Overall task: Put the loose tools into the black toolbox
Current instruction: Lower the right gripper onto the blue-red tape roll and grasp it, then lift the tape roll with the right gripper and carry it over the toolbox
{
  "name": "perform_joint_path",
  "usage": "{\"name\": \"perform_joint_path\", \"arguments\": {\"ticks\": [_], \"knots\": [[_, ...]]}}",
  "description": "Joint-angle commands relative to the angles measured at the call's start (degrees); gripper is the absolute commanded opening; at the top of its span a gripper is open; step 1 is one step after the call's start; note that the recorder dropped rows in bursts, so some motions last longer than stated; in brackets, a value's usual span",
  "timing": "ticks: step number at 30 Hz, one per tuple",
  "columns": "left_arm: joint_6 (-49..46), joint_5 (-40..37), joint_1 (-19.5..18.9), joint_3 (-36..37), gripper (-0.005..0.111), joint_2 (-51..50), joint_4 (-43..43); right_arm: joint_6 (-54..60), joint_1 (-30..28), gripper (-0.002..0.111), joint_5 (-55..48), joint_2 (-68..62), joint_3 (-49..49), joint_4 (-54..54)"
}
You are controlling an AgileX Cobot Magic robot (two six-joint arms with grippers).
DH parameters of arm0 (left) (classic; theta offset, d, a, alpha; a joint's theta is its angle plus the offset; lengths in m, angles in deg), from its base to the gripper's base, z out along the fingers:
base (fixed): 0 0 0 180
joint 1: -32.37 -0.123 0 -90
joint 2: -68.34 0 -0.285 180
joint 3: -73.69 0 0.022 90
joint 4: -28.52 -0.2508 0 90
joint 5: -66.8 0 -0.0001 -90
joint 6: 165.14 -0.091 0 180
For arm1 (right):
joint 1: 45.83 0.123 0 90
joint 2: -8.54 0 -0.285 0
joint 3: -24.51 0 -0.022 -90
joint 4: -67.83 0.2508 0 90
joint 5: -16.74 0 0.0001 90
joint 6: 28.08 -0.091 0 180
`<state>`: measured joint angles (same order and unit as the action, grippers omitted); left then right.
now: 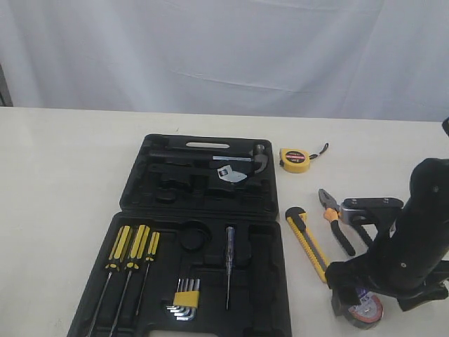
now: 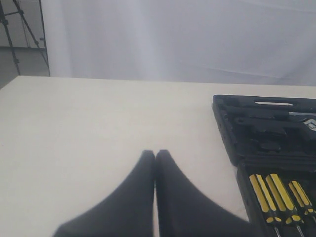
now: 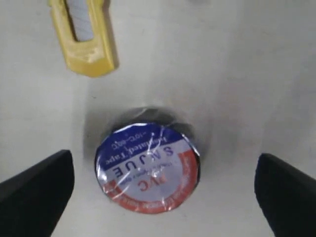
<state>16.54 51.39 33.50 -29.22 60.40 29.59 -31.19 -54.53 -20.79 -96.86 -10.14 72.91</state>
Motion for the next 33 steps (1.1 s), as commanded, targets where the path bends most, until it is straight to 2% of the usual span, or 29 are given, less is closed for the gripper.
{"name": "perform_joint_path", "arguments": {"ticks": [1,3,11,13,20,22,27,33], "knots": [[0.04,-0.02,0.12,0.12,0.0,0.16,0.14,-0.23,-0.34,0.09,1.24,-1.17,-0.04,-0.68],[0.04,-0.02,0.12,0.12,0.0,0.16,0.14,-0.23,-0.34,0.081,1.24,-1.71,-0.04,-0.68],[0.04,-0.02,0.12,0.12,0.0,0.16,0.14,-0.26,-0.34,0.012,0.15,-1.95,0.06,-0.27],[0.04,-0.02,0.12,0.12,0.0,0.16,0.14,-0.26,-0.34,0.001,-1.47,-1.95,0.65,0.2],[0.04,-0.02,0.12,0.12,0.0,0.16,0.14,-0.37,-0.1,-0.001,-26.67,-0.14,16.04,2.73],[0.04,-0.02,0.12,0.12,0.0,0.16,0.14,-0.37,1.92,-0.001,-30.53,1.74,21.41,4.08],[0.04,-0.02,0.12,0.12,0.0,0.16,0.14,-1.1,13.28,-0.001,-32.43,-2.08,38.11,5.28],[0.04,-0.02,0.12,0.12,0.0,0.16,0.14,-2.0,20.5,-0.001,-32.43,-17.19,53.12,4.66]]}}
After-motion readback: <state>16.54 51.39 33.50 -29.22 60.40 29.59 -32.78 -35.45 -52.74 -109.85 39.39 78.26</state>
